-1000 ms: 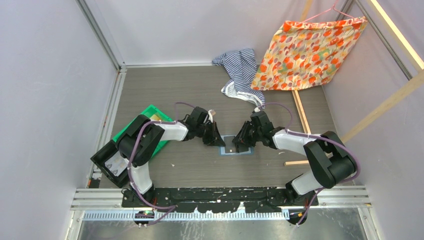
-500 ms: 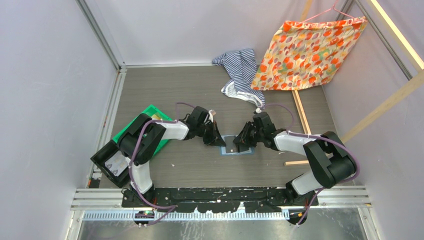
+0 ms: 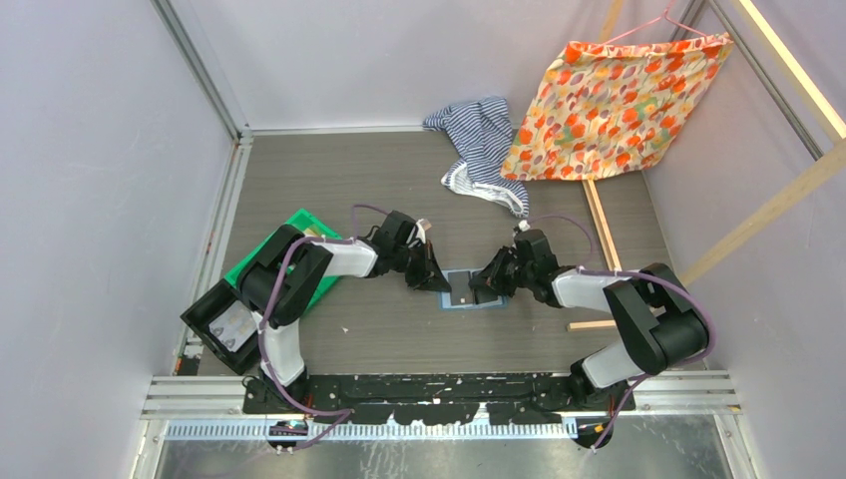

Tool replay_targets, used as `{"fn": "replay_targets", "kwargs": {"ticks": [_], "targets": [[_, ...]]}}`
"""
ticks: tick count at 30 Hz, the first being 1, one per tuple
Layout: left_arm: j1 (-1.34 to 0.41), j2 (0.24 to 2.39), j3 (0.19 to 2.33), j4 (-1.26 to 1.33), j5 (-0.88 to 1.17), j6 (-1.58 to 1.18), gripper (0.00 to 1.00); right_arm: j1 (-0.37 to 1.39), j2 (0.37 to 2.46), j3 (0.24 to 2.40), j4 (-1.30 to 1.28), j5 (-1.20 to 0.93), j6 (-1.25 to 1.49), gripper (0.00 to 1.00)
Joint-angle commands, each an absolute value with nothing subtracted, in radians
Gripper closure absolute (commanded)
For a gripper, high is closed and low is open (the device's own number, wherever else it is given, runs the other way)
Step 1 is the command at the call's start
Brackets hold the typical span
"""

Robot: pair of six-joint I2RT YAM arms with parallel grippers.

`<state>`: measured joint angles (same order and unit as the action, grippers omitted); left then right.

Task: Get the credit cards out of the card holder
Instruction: Remove the credit card from the card holder.

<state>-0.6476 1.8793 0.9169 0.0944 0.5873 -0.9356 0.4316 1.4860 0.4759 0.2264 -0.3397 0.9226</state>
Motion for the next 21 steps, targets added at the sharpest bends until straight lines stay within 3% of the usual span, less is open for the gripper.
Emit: {"fn": "replay_targets", "kwargs": {"ticks": [1,13,21], "targets": [[-0.665,1.938,0.912,0.061,0.492,-0.904,0.99,0.437,1.488,0.443,0.357,-0.437,0.975,0.96],[-0.65,1.902,0.894,0.063,0.494,-0.907,0.99,0.413,1.428,0.388,0.466,-0.479,1.032,0.99],[-0.628,1.858,0.846,0.121,0.517,-0.951,1.0,0.376,1.496,0.331,0.652,-0.531,1.153,0.99]]}}
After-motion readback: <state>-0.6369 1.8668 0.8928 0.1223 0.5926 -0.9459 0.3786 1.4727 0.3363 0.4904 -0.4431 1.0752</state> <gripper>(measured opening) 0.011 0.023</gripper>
